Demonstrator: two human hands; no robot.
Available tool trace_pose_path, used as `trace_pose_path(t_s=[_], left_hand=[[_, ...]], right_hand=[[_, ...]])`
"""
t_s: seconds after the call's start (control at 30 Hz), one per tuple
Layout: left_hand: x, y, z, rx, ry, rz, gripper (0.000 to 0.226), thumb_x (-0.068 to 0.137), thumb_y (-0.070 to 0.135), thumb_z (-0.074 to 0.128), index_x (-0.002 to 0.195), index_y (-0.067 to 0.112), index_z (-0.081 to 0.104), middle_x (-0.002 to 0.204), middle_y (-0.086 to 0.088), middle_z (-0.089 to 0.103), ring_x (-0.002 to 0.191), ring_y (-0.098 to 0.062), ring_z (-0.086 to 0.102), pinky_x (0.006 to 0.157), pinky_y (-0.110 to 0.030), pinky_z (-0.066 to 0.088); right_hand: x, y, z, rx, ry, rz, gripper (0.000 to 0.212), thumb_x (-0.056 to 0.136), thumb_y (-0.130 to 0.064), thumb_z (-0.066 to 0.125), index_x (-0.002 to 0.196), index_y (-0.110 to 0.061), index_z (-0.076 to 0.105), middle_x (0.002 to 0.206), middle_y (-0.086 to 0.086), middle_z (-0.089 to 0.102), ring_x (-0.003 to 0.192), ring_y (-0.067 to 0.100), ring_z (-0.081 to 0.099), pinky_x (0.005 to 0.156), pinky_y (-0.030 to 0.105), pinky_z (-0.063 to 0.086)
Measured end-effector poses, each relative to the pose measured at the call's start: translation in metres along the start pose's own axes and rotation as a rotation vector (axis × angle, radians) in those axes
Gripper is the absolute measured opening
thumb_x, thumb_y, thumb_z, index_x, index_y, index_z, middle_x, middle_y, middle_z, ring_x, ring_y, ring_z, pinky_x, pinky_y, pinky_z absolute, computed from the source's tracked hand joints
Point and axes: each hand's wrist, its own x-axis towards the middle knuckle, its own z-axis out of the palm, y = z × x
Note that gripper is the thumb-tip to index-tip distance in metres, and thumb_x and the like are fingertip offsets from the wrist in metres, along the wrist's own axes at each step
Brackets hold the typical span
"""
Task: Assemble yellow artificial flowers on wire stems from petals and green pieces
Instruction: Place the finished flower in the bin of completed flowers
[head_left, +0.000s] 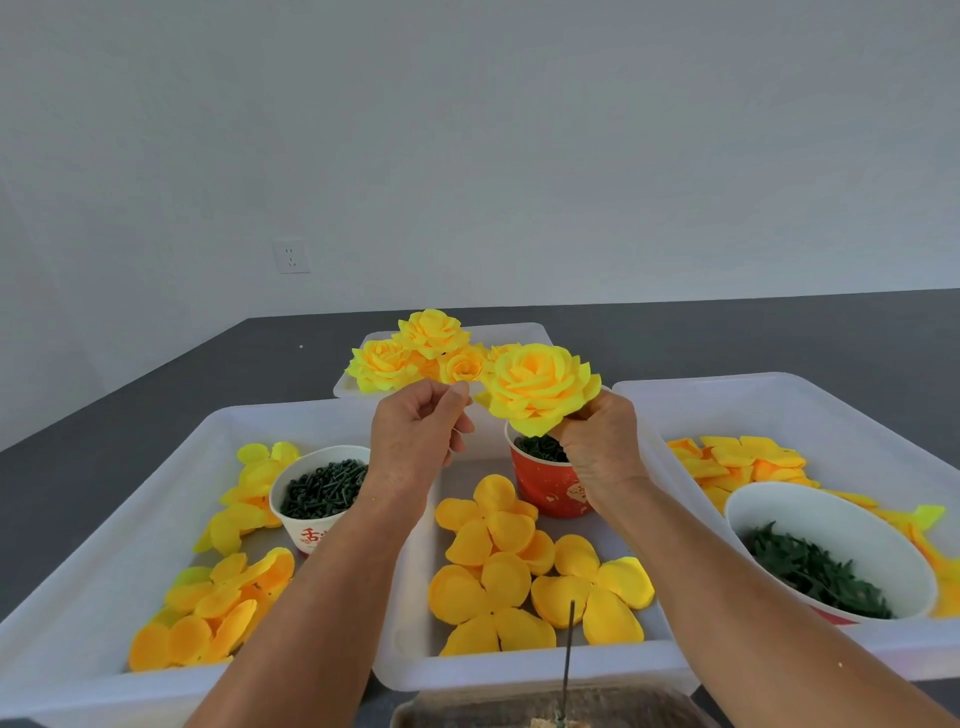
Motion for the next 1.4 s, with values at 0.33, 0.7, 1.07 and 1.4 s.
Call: trace_pose_path(t_s=[0.33, 0.7, 1.07, 1.4], left_hand=[[0.0006, 0.0002, 0.0012, -0.038, -0.016, 0.019, 0.025, 0.088, 0.018, 0.063, 0.079, -0.005, 0.063, 0.048, 0.001, 0.051, 0.044, -0.008, 0.043, 0.041, -0.019, 0.036], [0.0002, 0.0025, 0.0020, -0.064, -0.026, -0.083, 0.014, 0.090, 0.010, 0.059, 0.077, 0.009, 0.065, 0.058, -0.002, 0.054, 0.042, -0.002, 0.045, 0.040, -0.016, 0.037], [0.0030, -0.0044, 0.0005, 0.089, 0.003, -0.033, 0.020, 0.087, -0.004, 0.056, 0.070, 0.004, 0.061, 0.054, -0.003, 0.058, 0.039, -0.003, 0.046, 0.041, -0.015, 0.040], [0.0018, -0.0052, -0.0009, 0.245, 0.033, 0.098, 0.027, 0.084, -0.002, 0.061, 0.071, 0.022, 0.064, 0.052, 0.003, 0.058, 0.040, -0.003, 0.049, 0.047, -0.019, 0.043]], right_hand=[[0.0001, 0.0015, 0.0004, -0.052, 0.004, -0.052, 0.030, 0.072, -0.004, 0.077, 0.063, -0.026, 0.059, 0.068, -0.006, 0.061, 0.067, 0.007, 0.057, 0.061, 0.019, 0.044], [-0.0025, 0.0002, 0.0031, -0.214, -0.090, -0.154, 0.017, 0.082, -0.010, 0.070, 0.083, 0.007, 0.068, 0.086, 0.023, 0.069, 0.084, 0.038, 0.063, 0.080, 0.050, 0.051], [-0.0068, -0.0016, 0.0037, -0.235, -0.123, -0.160, 0.015, 0.079, -0.011, 0.073, 0.087, 0.001, 0.071, 0.088, 0.016, 0.071, 0.086, 0.032, 0.064, 0.083, 0.046, 0.052], [-0.0088, -0.0002, 0.0037, -0.237, -0.147, -0.150, 0.016, 0.080, -0.013, 0.073, 0.093, -0.003, 0.071, 0.091, 0.012, 0.071, 0.088, 0.028, 0.064, 0.086, 0.041, 0.052]])
